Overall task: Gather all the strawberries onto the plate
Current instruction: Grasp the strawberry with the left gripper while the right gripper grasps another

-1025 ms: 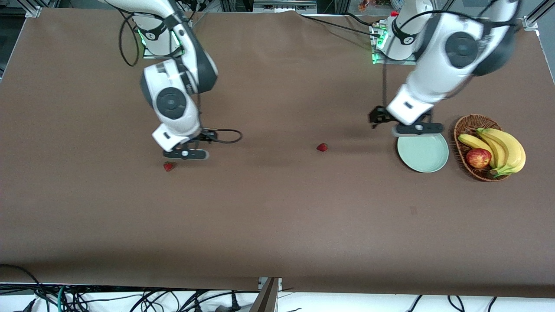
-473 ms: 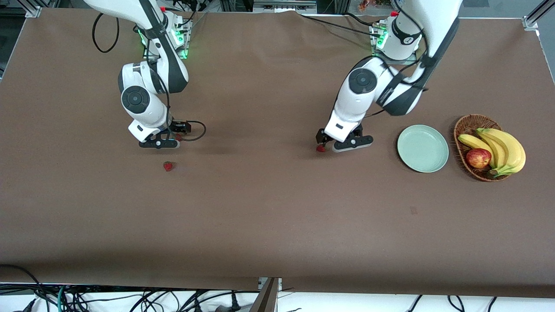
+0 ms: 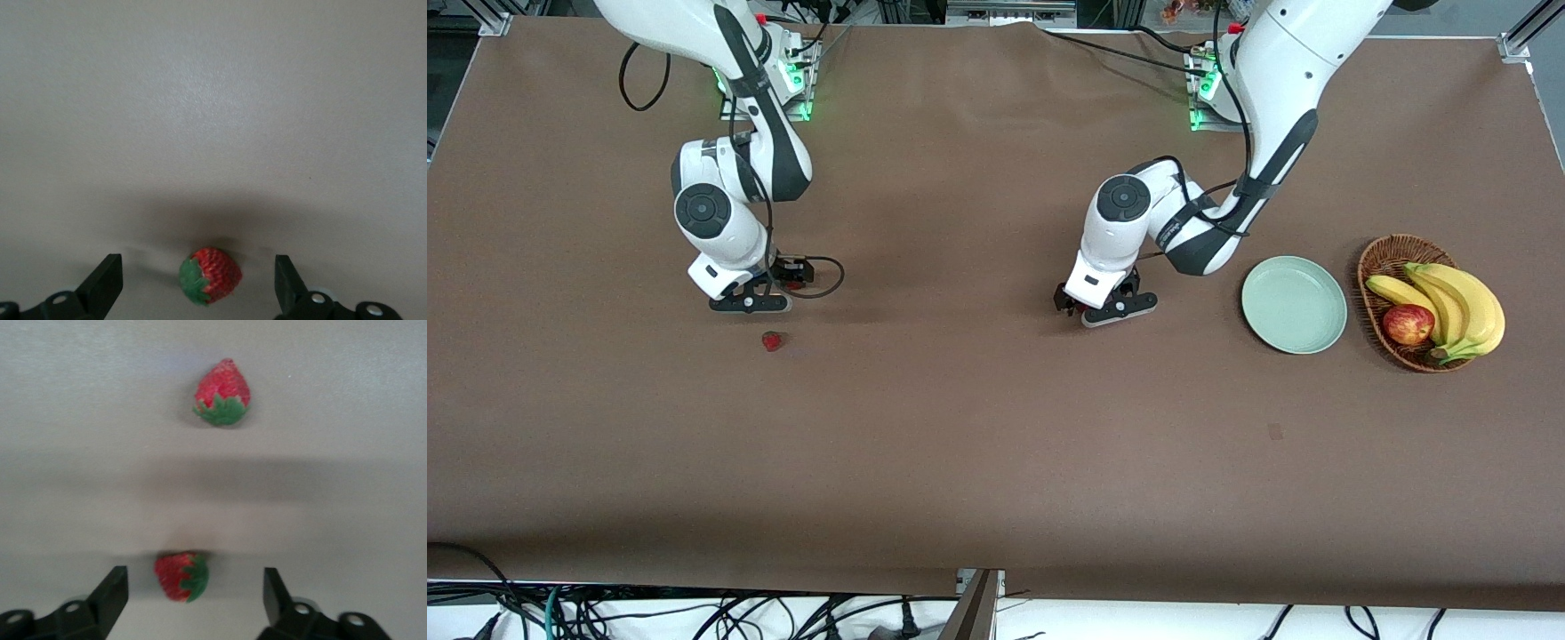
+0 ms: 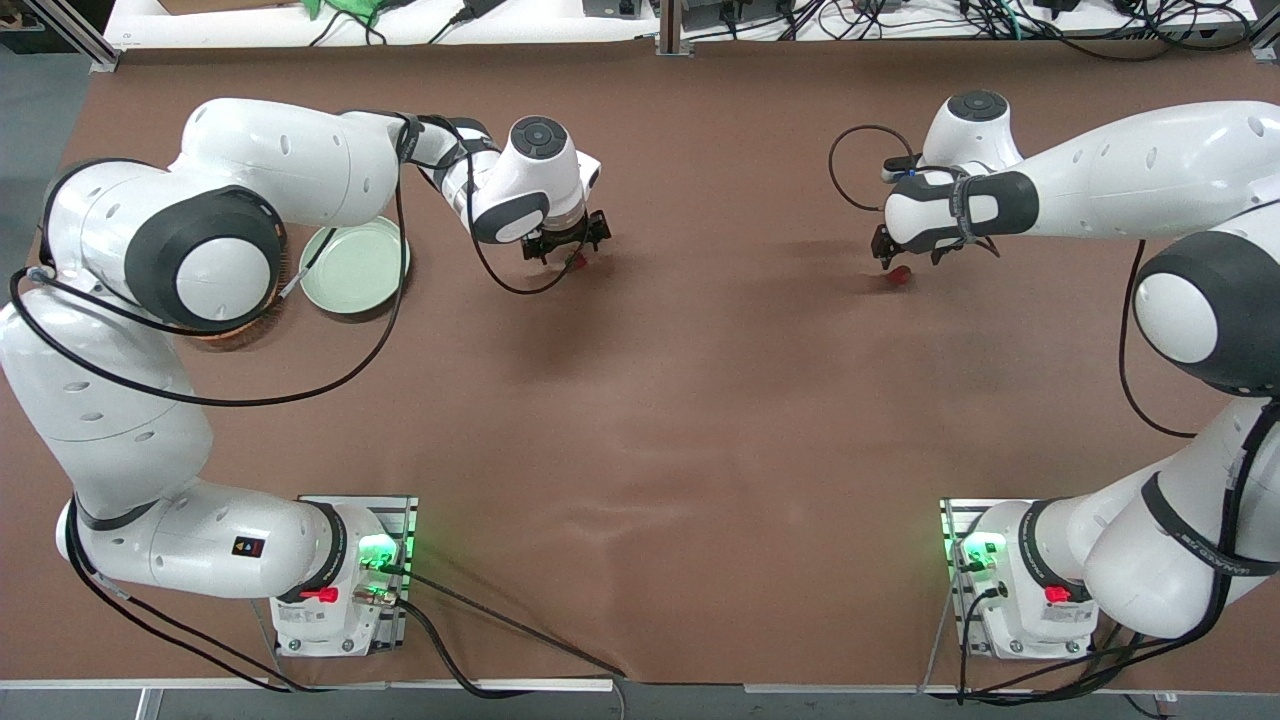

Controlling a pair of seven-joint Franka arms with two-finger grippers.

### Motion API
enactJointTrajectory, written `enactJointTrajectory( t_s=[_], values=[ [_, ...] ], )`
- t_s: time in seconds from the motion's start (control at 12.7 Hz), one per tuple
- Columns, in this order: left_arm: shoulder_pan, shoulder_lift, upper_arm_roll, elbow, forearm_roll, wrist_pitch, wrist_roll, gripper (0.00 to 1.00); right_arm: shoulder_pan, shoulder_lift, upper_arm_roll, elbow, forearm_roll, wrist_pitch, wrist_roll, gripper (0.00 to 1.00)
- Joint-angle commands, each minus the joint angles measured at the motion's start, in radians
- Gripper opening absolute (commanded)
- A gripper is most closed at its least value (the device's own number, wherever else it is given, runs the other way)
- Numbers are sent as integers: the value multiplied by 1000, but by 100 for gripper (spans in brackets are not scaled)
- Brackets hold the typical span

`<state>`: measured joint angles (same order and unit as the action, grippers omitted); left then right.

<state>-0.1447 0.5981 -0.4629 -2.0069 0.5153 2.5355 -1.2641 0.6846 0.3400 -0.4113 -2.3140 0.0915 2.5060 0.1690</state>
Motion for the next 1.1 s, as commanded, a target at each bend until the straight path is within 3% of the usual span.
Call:
enactJointTrajectory(
  t_s=[0.0,0.08,0.24,0.32,0.47,0.71,0.87,1.03],
  values=[
    [-3,11,-10,25,37,-6,-61,76,-7,11,5,-10,75,24,-69,78],
    [-4,11,-13,25,37,-6,-78,56,-7,25,5,-8,132,24,-116,75],
    [-3,11,-14,22,35,-9,-90,30,-7,40,5,-8,233,24,-208,70],
    [-3,11,-14,23,35,-12,-92,18,-7,40,5,-8,241,22,-218,68],
    [-3,8,-14,27,34,-12,-90,14,-5,39,6,-8,241,20,-218,58],
    [14,-33,-20,42,9,-67,-68,11,-5,34,6,-5,241,14,-218,26],
    [34,-98,-16,54,-152,-104,94,10,-5,24,9,10,241,4,-218,8],
    [53,-199,39,54,-376,-213,376,10,-5,4,9,79,241,-105,-204,8]
  ],
)
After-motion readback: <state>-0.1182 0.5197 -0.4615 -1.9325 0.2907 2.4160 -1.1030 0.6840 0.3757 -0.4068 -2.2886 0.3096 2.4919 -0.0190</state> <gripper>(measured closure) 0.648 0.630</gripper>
